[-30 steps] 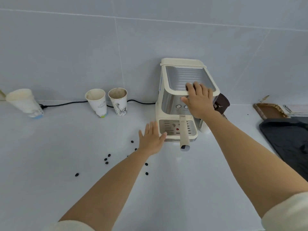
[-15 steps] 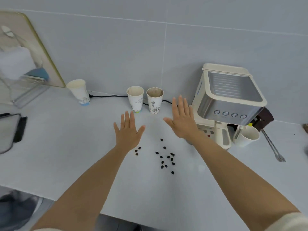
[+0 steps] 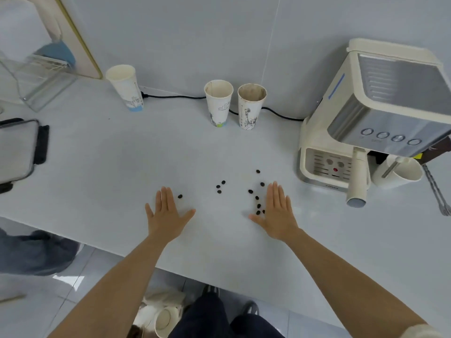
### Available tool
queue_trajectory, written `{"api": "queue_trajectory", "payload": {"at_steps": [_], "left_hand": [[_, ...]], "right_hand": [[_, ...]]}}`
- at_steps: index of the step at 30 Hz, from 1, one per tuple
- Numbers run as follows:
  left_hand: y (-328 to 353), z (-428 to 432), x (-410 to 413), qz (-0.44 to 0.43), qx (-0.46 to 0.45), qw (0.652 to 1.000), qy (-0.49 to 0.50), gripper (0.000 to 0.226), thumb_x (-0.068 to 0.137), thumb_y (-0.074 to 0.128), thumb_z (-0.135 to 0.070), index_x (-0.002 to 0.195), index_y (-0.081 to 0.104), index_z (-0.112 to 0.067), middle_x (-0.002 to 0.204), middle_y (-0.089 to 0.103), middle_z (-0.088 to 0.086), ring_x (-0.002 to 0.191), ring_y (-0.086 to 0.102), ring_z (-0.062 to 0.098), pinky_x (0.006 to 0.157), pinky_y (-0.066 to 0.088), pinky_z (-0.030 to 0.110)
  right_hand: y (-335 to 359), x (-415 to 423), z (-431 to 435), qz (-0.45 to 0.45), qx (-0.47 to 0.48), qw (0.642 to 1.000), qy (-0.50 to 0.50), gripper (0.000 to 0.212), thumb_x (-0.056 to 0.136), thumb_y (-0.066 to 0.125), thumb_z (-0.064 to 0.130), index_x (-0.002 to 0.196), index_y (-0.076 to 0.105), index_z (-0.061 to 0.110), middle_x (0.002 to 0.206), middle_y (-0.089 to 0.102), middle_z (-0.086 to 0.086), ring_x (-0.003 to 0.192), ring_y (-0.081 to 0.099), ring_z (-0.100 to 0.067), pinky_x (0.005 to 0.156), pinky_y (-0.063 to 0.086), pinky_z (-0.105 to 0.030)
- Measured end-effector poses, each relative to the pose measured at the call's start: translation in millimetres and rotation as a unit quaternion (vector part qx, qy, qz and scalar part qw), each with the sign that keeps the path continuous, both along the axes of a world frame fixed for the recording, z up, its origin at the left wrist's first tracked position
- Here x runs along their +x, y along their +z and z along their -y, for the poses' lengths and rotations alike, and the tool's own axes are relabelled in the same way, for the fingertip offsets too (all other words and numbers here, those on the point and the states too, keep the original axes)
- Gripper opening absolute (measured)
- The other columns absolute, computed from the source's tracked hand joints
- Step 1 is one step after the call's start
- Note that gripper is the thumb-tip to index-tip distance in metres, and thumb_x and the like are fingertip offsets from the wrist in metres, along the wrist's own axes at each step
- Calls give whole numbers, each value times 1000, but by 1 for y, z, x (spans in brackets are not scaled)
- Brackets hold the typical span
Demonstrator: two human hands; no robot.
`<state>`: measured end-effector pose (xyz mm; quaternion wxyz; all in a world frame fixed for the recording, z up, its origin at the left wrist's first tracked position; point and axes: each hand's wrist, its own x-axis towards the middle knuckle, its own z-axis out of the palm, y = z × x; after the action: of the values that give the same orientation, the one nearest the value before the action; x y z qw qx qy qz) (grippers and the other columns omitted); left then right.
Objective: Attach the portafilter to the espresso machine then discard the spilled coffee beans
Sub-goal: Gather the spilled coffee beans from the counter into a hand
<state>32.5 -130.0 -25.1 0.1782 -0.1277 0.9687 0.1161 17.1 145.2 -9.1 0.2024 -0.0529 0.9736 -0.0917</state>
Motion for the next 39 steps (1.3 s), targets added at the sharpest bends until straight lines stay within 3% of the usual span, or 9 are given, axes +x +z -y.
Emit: {"api": "queue_trajectory", "payload": {"at_steps": [3, 6, 9, 14, 18, 20, 24, 32, 39], "left_hand": [[-11, 3, 5, 20, 6, 1000, 5, 94, 85, 28, -65, 142, -19, -8, 156, -19, 5, 143, -16, 17, 115, -9, 48], [-17, 3, 5, 35, 1, 999, 0, 93, 85, 27, -64, 142, -19, -6, 156, -18, 7, 143, -17, 19, 116, -8, 48], [-20, -2, -3, 37, -8, 999, -6, 94, 85, 25, -65, 141, -19, -3, 155, -19, 12, 143, -18, 22, 116, -7, 47], [-23, -13, -29, 33, -21, 998, -50, 99, 83, 25, -68, 141, -17, 0, 155, -19, 14, 143, -19, 23, 116, -7, 46], [-28, -28, -49, 23, -24, 992, -119, 102, 81, 26, -70, 141, -17, 0, 155, -20, 13, 142, -20, 22, 116, -9, 45], [-30, -37, -57, 16, -29, 988, -150, 100, 81, 24, -70, 141, -17, -1, 155, -20, 13, 142, -21, 22, 116, -10, 45], [-32, -56, -72, -12, -31, 978, -206, 90, 84, 16, -66, 137, -24, -5, 155, -19, 10, 142, -21, 21, 114, -13, 43], [-36, -93, -107, -49, -22, 951, -305, 79, 89, 12, -58, 142, -14, -5, 157, -13, 10, 143, -16, 20, 112, -15, 40], [-35, -107, -120, -56, 2, 937, -343, 75, 91, 14, -53, 144, -8, -4, 157, -9, 12, 144, -13, 22, 112, -15, 39]], "right_hand": [[-18, 20, -6, 25, -7, 999, -32, 99, 74, 9, 73, 136, -26, 5, 152, -24, -11, 140, -22, -23, 115, -9, -39], [-29, 35, -11, 33, -25, 997, -69, 91, 85, 26, 67, 128, -33, 12, 152, -26, -8, 138, -24, -18, 112, -15, -36], [-36, 40, -13, 26, -8, 996, -88, 88, 86, 25, 66, 124, -35, 13, 152, -24, -10, 138, -25, -18, 111, -16, -36], [-37, 26, -2, 23, -16, 994, -104, 97, 67, 0, 75, 129, -32, 8, 153, -20, -11, 140, -22, -21, 113, -13, -38], [-42, 6, 11, 10, -6, 993, -120, 87, 86, 16, 65, 131, -30, 6, 153, -20, -13, 140, -21, -22, 113, -13, -37], [-42, -5, 16, 4, 1, 992, -122, 87, 83, 8, 66, 131, -29, 4, 153, -20, -14, 140, -20, -23, 112, -14, -37], [-41, -27, 19, -1, 1, 995, -97, 90, 64, -13, 69, 126, -32, 7, 153, -20, -13, 140, -21, -24, 109, -17, -35], [-48, -74, 16, -31, -15, 999, -19, 80, 69, -12, 66, 128, -30, 15, 142, -30, 1, 130, -29, -11, 111, -16, -32], [-49, -95, 12, -38, -51, 997, 38, 79, 74, -13, 60, 140, -14, 16, 142, -23, 7, 131, -25, -9, 112, -14, -30]]}}
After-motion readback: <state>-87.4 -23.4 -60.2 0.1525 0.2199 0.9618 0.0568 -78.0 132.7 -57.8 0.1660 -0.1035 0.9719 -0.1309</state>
